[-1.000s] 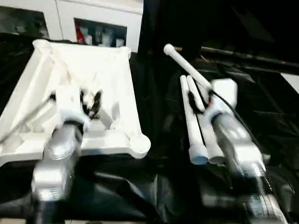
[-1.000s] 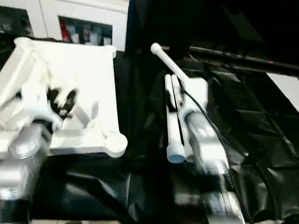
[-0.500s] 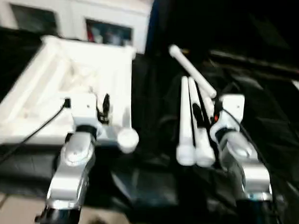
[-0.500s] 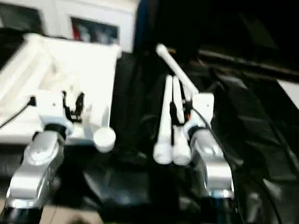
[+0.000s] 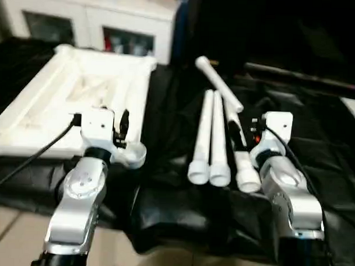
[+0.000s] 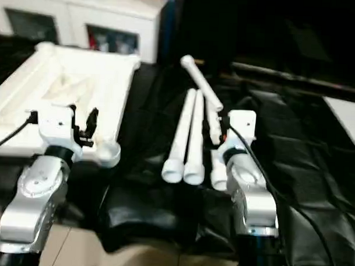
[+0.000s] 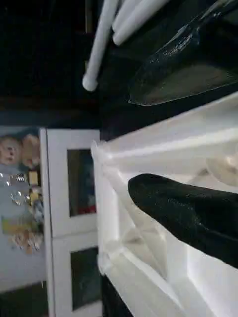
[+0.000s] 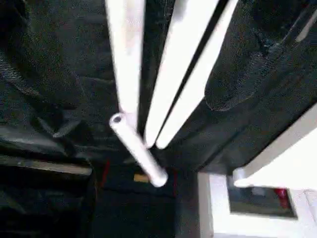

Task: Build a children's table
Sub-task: Insert table leg to table base

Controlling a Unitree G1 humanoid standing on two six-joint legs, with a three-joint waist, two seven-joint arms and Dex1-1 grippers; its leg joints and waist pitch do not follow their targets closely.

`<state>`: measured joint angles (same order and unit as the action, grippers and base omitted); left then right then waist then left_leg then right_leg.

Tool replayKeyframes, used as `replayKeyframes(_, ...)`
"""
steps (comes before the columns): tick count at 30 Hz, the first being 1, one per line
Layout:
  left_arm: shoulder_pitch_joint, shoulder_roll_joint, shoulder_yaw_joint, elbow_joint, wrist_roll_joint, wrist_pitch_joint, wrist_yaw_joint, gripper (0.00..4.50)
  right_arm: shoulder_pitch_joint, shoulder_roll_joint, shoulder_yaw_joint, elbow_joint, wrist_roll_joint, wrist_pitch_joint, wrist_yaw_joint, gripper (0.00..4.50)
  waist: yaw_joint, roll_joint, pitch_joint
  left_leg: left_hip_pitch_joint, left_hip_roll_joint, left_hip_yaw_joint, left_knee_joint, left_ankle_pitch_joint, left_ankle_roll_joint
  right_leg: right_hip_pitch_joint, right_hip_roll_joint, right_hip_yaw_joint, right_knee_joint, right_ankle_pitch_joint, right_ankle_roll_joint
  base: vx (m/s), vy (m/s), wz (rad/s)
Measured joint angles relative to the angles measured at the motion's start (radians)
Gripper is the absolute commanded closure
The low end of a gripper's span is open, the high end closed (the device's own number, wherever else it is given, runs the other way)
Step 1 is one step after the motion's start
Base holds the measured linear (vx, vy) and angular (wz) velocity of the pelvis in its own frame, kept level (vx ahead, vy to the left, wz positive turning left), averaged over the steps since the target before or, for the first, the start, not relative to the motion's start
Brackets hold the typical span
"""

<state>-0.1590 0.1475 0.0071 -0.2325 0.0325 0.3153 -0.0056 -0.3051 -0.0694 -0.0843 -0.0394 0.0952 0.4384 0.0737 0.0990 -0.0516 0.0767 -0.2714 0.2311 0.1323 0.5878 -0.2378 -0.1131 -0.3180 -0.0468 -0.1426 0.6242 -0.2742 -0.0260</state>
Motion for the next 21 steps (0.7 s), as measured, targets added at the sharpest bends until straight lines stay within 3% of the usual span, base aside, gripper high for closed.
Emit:
replayKeyframes(1, 0.000, 0.006, -0.001, 0.000, 0.000, 0.005, -0.002, 1.87, 0.001, 0.000, 0.000, -0.010, 0.001, 0.000, 0.000, 0.00, -0.002, -0.002, 0.002, 0.009, -0.004, 0.004, 0.000, 0.000, 0.000, 0.005, -0.013, 0.002, 0.028, -0.017, -0.002, 0.006, 0.056, -0.27)
replayKeyframes(2, 0.001, 0.007, 0.000, -0.001, 0.000, 0.007, -0.004, 1.87, 0.005, -0.004, -0.002, -0.026, 0.005, 0.003, 0.000, 0.00, -0.005, -0.022, -0.003, 0.025, -0.012, 0.018, 0.005, -0.001, -0.002, 0.015, -0.027, 0.031, 0.054, -0.024, 0.002, 0.000, 0.000, 0.00)
replayKeyframes(3, 0.008, 0.003, 0.000, -0.001, 0.000, 0.010, -0.005, 1.87, 0.006, -0.007, -0.003, -0.031, 0.009, 0.004, 0.000, 0.00, -0.005, -0.031, -0.004, 0.036, -0.016, 0.022, 0.008, -0.012, -0.011, 0.013, -0.028, 0.037, 0.058, -0.021, 0.003, 0.141, -0.044, -0.12)
replayKeyframes(4, 0.014, -0.004, -0.003, -0.002, 0.000, 0.014, -0.009, 1.87, 0.009, -0.015, -0.005, -0.034, 0.010, 0.005, 0.001, 0.00, -0.001, -0.035, -0.010, 0.033, -0.026, 0.019, 0.013, -0.029, -0.001, 0.023, -0.024, 0.039, 0.056, -0.022, 0.000, 0.141, -0.044, -0.12)
replayKeyframes(5, 0.020, -0.016, -0.015, -0.007, 0.000, 0.019, -0.012, 1.87, 0.012, -0.037, -0.005, -0.037, 0.004, 0.004, 0.004, 0.00, 0.013, -0.028, -0.011, 0.017, -0.027, 0.016, 0.040, -0.051, 0.035, 0.023, -0.021, 0.041, 0.051, -0.023, -0.001, 0.122, -0.033, -0.11)
replayKeyframes(7, 0.029, -0.027, -0.044, -0.019, 0.000, 0.027, -0.016, 1.87, 0.037, -0.057, -0.013, -0.034, -0.013, 0.006, 0.008, 0.00, 0.021, -0.016, -0.013, -0.018, -0.045, 0.006, 0.053, -0.057, 0.069, 0.024, -0.010, 0.041, 0.035, -0.023, 0.000, 0.105, 0.003, 0.06)
replayKeyframes(8, 0.030, -0.029, -0.050, -0.031, 0.000, 0.032, -0.017, 1.87, 0.043, -0.062, -0.017, -0.029, -0.019, 0.010, 0.011, 0.00, 0.020, 0.000, -0.017, -0.057, -0.055, -0.010, 0.066, -0.039, 0.098, 0.033, -0.011, 0.009, 0.017, -0.020, 0.004, 0.107, 0.042, 0.33)
replayKeyframes(9, 0.033, -0.026, -0.047, -0.035, 0.000, 0.034, -0.017, 1.87, 0.043, -0.061, -0.016, -0.026, -0.022, 0.013, 0.012, 0.00, 0.021, 0.008, -0.019, -0.078, -0.056, -0.022, 0.067, -0.017, 0.121, 0.048, -0.011, -0.020, -0.003, -0.019, 0.006, 0.144, 0.072, 0.54)
replayKeyframes(10, 0.037, -0.021, -0.041, -0.036, 0.000, 0.037, -0.017, 1.87, 0.040, -0.054, -0.007, -0.027, -0.023, 0.014, 0.013, 0.00, 0.023, 0.011, -0.019, -0.082, -0.055, -0.030, 0.066, -0.012, 0.125, 0.066, -0.011, -0.042, -0.025, -0.017, 0.011, 0.144, 0.072, 0.54)
replayKeyframes(11, 0.039, -0.015, -0.030, -0.036, 0.000, 0.043, -0.015, 1.87, 0.030, -0.049, 0.009, -0.029, -0.023, 0.014, 0.016, 0.00, 0.010, 0.013, -0.020, -0.074, -0.064, -0.060, 0.054, -0.014, 0.119, 0.087, -0.010, -0.062, -0.052, -0.018, 0.015, 0.231, 0.053, 0.62)
replayKeyframes(12, 0.040, -0.014, -0.024, -0.036, 0.000, 0.046, -0.014, 1.87, 0.018, -0.044, 0.023, -0.030, -0.023, 0.014, 0.021, 0.00, 0.004, 0.009, -0.019, -0.072, -0.080, -0.077, 0.047, -0.016, 0.113, 0.088, -0.008, -0.060, -0.050, -0.024, 0.017, 0.264, 0.026, 0.62)
replayKeyframes(13, 0.044, -0.008, -0.011, -0.037, 0.001, 0.049, -0.012, 1.87, 0.002, -0.039, 0.040, -0.032, -0.022, 0.015, 0.024, 0.00, -0.004, 0.004, -0.020, -0.069, -0.107, -0.104, 0.044, -0.019, 0.110, 0.067, -0.009, -0.031, 0.018, -0.047, 0.004, 0.264, 0.026, 0.62)
replayKeyframes(14, 0.047, -0.004, 0.001, -0.036, 0.002, 0.053, -0.011, 1.87, -0.004, -0.037, 0.052, -0.039, -0.019, 0.014, 0.025, 0.00, -0.014, 0.001, -0.022, -0.062, -0.137, -0.134, 0.045, -0.026, 0.116, 0.029, -0.005, 0.010, 0.112, -0.065, 0.010, 0.204, 0.013, 0.60)
replayKeyframes(15, 0.047, -0.006, 0.001, -0.039, 0.002, 0.053, -0.011, 1.87, -0.004, -0.038, 0.052, -0.039, -0.019, 0.014, 0.023, 0.00, -0.016, -0.002, -0.024, -0.058, -0.155, -0.154, 0.044, -0.031, 0.124, -0.006, 0.007, 0.039, 0.147, -0.073, 0.023, 0.165, -0.019, 0.52)
replayKeyframes(16, 0.048, -0.009, 0.000, -0.043, 0.002, 0.053, -0.011, 1.87, -0.003, -0.037, 0.047, -0.038, -0.013, 0.014, 0.022, 0.00, -0.021, -0.010, -0.027, -0.055, -0.173, -0.165, 0.043, -0.036, 0.130, -0.045, 0.008, 0.059, 0.154, -0.076, 0.034, 0.165, -0.019, 0.52)
replayKeyframes(17, 0.053, -0.014, 0.000, -0.056, 0.002, 0.053, -0.011, 1.87, -0.004, -0.025, 0.032, -0.038, -0.001, 0.014, 0.019, 0.00, -0.019, -0.031, -0.028, -0.047, -0.184, -0.142, 0.041, -0.043, 0.119, -0.097, 0.002, 0.090, 0.139, -0.059, 0.047, 0.142, -0.040, 0.28)
replayKeyframes(18, 0.054, -0.018, -0.002, -0.061, 0.001, 0.050, -0.011, 1.87, -0.002, -0.020, 0.021, -0.037, 0.008, 0.014, 0.018, 0.00, -0.020, -0.049, -0.027, -0.041, -0.198, -0.122, 0.045, -0.050, 0.110, -0.119, -0.011, 0.113, 0.079, -0.026, 0.045, 0.136, -0.068, 0.12)
replayKeyframes(19, 0.053, -0.024, -0.007, -0.065, 0.001, 0.050, -0.011, 1.87, -0.001, -0.022, 0.007, -0.036, 0.014, 0.015, 0.016, 0.00, -0.021, -0.073, -0.022, -0.042, -0.204, -0.093, 0.058, -0.061, 0.105, -0.123, -0.022, 0.141, 0.058, 0.076, 0.024, 0.136, -0.068, 0.12)
replayKeyframes(20, 0.056, -0.040, -0.026, -0.062, 0.001, 0.055, -0.012, 1.87, 0.016, -0.035, -0.016, -0.032, 0.015, 0.017, 0.011, 0.00, -0.015, -0.071, -0.019, -0.044, -0.190, -0.067, 0.079, -0.072, 0.141, -0.112, -0.005, 0.159, 0.056, 0.061, 0.031, 0.098, -0.069, 0.30)
replayKeyframes(21, 0.059, -0.042, -0.045, -0.063, 0.000, 0.055, -0.014, 1.87, 0.017, -0.039, -0.033, -0.026, 0.015, 0.019, 0.007, 0.00, -0.008, -0.071, -0.018, -0.044, -0.180, -0.068, 0.078, -0.064, 0.139, -0.106, 0.000, 0.159, 0.049, 0.068, 0.019, 0.082, -0.057, 0.21)
